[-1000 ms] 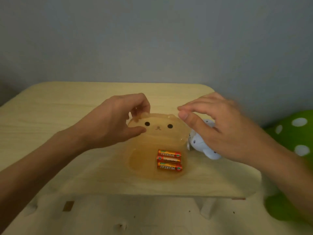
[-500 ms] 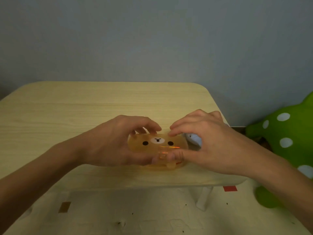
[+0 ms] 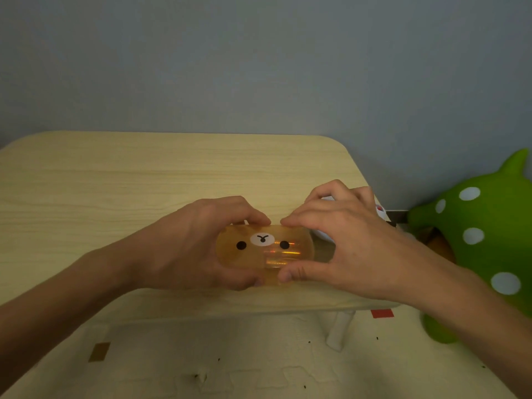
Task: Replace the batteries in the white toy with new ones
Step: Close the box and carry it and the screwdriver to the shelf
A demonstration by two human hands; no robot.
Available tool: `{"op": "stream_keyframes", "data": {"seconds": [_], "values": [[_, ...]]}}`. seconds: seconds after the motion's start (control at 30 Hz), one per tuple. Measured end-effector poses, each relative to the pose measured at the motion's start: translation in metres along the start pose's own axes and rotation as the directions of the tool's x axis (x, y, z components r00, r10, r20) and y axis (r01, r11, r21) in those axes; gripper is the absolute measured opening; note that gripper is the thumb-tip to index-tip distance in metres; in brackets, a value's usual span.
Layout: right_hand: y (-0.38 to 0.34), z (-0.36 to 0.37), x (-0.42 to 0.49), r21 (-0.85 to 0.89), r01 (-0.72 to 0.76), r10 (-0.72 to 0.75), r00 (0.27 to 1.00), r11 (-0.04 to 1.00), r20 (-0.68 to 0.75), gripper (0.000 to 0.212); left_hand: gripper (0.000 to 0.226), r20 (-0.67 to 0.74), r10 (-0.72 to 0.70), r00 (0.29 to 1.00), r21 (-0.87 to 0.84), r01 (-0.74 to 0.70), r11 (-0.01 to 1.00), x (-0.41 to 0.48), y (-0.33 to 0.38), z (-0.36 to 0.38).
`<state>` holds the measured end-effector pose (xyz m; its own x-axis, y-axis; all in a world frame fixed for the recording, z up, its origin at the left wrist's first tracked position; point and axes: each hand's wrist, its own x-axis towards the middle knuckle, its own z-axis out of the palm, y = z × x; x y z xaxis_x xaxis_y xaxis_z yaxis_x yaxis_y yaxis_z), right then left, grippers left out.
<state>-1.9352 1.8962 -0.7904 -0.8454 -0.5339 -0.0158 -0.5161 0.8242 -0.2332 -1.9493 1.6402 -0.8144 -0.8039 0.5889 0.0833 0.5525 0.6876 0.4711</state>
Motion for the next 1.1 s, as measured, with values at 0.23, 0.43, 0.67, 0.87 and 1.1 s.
{"op": "stream_keyframes", "data": {"seconds": [0.23, 0.43, 0.67, 0.87, 1.1], "values": [[0.096, -0.034, -0.023, 0.064, -0.176, 0.187, 0.898, 0.982, -0.397, 0.036, 0.076, 0.016, -0.017, 1.0, 0.043, 0.016, 0.999, 0.0, 0.001, 0.0], [0.14, -0.004, -0.042, 0.093, -0.306, 0.318, 0.928, 0.948, -0.193, 0.026, 0.086, 0.053, -0.053, 0.997, 0.082, 0.048, 0.995, 0.007, 0.006, 0.002], [0.131, 0.019, -0.034, 0.199, -0.311, 0.361, 0.879, 0.929, -0.31, 0.002, 0.079, 0.037, -0.059, 0.998, 0.092, 0.055, 0.994, 0.01, 0.009, 0.01], [0.127, -0.011, -0.035, 0.33, -0.345, 0.47, 0.751, 0.878, -0.464, 0.018, 0.069, -0.019, -0.065, 0.998, 0.005, 0.065, 0.998, 0.015, 0.008, -0.013], [0.057, -0.13, -0.015, 0.539, -0.138, 0.452, 0.731, 0.831, -0.511, 0.013, 0.073, -0.166, -0.083, 0.983, -0.116, 0.064, 0.991, 0.048, 0.052, -0.128]]}}
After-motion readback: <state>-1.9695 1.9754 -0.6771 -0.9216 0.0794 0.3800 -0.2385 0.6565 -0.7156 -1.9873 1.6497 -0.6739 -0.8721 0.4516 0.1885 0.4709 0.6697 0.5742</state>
